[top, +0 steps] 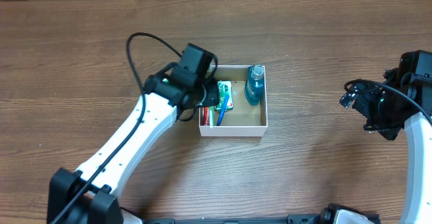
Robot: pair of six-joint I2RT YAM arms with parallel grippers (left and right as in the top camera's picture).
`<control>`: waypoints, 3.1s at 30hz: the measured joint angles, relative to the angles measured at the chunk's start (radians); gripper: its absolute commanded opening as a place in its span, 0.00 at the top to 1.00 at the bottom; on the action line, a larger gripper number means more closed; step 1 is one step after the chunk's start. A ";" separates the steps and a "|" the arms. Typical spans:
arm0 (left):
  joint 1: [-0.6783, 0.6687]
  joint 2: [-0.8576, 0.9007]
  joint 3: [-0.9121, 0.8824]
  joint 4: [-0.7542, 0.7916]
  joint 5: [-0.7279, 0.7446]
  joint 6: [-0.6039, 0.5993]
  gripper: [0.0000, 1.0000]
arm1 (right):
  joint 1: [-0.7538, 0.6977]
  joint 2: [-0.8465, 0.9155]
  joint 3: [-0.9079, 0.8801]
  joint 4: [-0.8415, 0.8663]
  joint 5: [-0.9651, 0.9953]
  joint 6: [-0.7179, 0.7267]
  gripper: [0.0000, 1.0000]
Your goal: Pack container
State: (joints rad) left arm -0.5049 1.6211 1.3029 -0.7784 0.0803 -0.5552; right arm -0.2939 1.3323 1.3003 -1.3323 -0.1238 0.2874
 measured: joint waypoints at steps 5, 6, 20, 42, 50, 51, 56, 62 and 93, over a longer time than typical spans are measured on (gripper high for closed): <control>-0.006 0.119 0.169 -0.158 0.022 -0.001 0.96 | 0.000 0.000 0.000 0.000 0.001 0.000 0.00; -0.006 0.134 0.194 -0.176 0.022 -0.001 0.96 | 0.000 0.000 0.000 0.000 0.001 0.000 0.00; -0.006 0.261 0.230 -0.193 0.005 0.000 0.85 | 0.000 0.000 0.000 0.000 0.000 0.000 0.00; 0.043 0.267 0.232 -0.220 0.014 0.019 0.43 | 0.000 0.000 0.000 -0.003 0.000 0.000 0.00; 0.047 0.132 0.480 -0.426 -0.164 0.093 0.27 | 0.083 0.000 0.002 0.090 0.009 -0.090 0.00; 0.077 0.081 0.481 -0.446 -0.218 0.094 0.26 | 0.156 0.000 0.016 0.129 0.031 -0.105 0.00; 0.362 -0.072 0.491 -0.472 -0.301 0.130 0.16 | 0.356 0.005 0.071 0.365 0.079 -0.127 0.00; 0.593 -0.027 0.491 -0.487 -0.217 0.205 0.00 | 0.362 0.082 0.072 0.488 0.088 -0.134 0.00; 0.618 -1.232 -0.512 -0.310 -0.046 0.243 0.00 | 0.362 -0.777 -0.458 0.270 0.198 0.079 0.00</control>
State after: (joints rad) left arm 0.1131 0.3889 0.7906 -1.0882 0.0345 -0.3119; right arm 0.0681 0.5552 0.8425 -1.0622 0.0746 0.3660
